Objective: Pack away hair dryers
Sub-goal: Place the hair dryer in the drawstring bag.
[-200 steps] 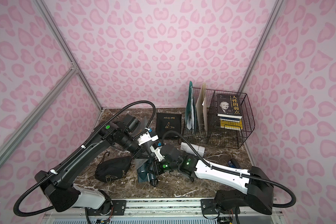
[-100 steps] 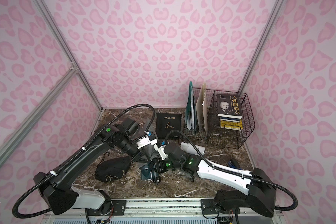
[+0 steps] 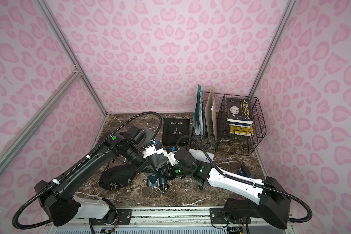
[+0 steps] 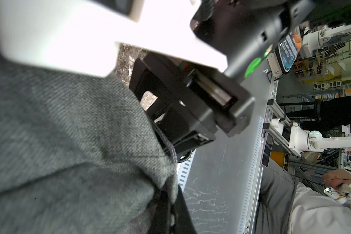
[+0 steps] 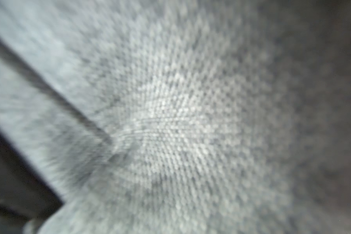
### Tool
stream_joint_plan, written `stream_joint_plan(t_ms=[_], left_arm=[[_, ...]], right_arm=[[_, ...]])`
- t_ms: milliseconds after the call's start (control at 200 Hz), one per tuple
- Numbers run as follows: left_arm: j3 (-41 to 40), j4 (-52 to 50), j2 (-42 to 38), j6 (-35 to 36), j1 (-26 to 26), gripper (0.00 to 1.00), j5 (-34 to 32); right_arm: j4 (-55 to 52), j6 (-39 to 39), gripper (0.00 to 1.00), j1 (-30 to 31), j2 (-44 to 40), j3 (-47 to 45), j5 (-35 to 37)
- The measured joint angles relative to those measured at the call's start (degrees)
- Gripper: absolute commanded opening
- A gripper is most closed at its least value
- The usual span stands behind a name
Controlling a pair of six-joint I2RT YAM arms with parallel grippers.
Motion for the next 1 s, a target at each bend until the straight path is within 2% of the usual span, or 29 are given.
stream_joint_plan(t_ms=[265,410,560,800,925,1000], left_arm=[[0.33,0.83,2.21,-1.36,0.00,0.02,-1.20],[0.46,0.83,2.91,-1.57,0.00,0.01,-2.21],[1.20,0.79,3.17,-2.03,0.00,0.02,-2.27],[1.53,0.72,3.48,-2.40,0.00,0.02,-1.95],[1.77,0.68,3.69,-2.40,0.00,0.02,-1.60],[1.95,0.68,3.85,-2.40,0.00,0.02,-1.53]], right_arm=[[-3.30,-0.74,0.18,-0.22,3.06,1.73,-1.29],[-5.44,-1.38,0.24,-0.55,4.76,2.16,-2.14],[-7.39,-2.29,0.37,-0.59,6.10,3.34,-3.04],[-9.44,-3.02,0.40,-0.59,6.19,4.33,-3.13],[-10.03,-3.32,0.37,-0.59,6.27,4.50,-3.17],[-10.38,-3.34,0.24,-0.57,6.38,4.63,-3.17]])
